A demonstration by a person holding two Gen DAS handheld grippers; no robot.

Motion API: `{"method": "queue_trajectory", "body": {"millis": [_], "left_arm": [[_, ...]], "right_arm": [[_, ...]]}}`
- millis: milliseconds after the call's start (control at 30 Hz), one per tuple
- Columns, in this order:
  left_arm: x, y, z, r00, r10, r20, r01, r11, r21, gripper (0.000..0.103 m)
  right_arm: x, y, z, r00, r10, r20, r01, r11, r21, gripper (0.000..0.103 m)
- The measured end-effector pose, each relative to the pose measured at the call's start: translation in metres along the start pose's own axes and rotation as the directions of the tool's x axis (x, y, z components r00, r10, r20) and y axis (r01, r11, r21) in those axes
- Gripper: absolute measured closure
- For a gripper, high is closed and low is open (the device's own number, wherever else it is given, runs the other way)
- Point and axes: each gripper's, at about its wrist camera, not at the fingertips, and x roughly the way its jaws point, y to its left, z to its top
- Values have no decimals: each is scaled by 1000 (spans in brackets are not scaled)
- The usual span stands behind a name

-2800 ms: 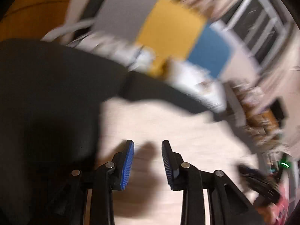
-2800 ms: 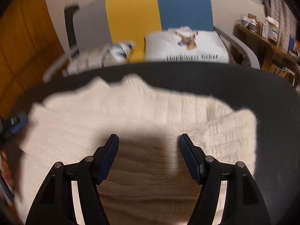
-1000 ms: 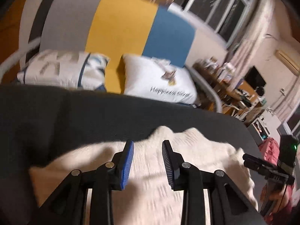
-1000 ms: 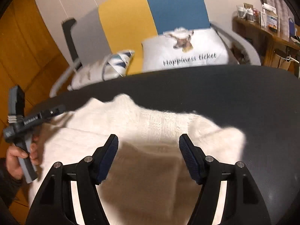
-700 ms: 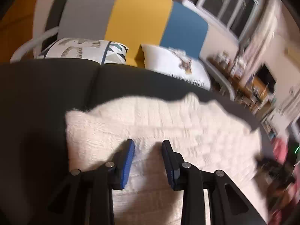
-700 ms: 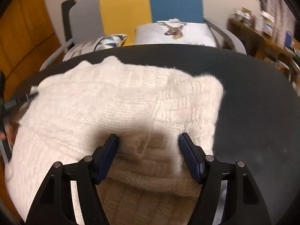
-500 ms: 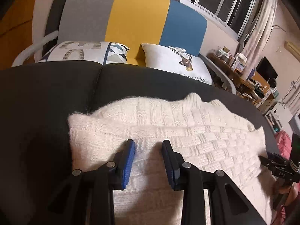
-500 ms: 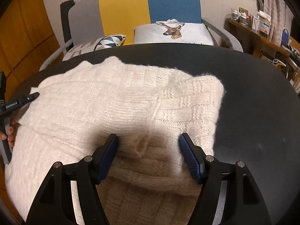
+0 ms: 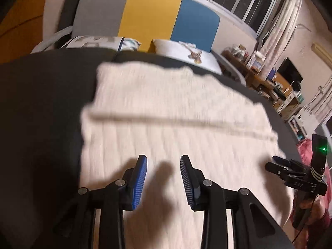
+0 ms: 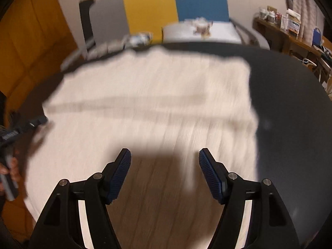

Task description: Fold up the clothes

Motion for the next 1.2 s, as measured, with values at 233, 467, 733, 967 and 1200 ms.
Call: {"method": "queue_trajectory", "body": {"millis": [233,467,733,967,1200], "left_arm": [[-13,-5,-11,999,5,38,-3,999,-51,65],[-4,-21,-31,987,61,151,-80,989,124,55],[14,-7,12,995,57,80,-61,997,45,52],[15,-7,27,1000,8,-11,-7,995,97,47],[-32,12,-21,998,-55,-22,57,993,107,47]], "right_arm": [[5,9,-14,1000,-24,-11,24,1000,3,8],[0,11,-31,997,-35,68,35,999,-4,0],[4,12,12,994,-95,53,90,993,79,0],[32,12,4,995,-97,7,97,994,57,0],[-1,9,-6,999,-18,35,16,998,61,0]]}}
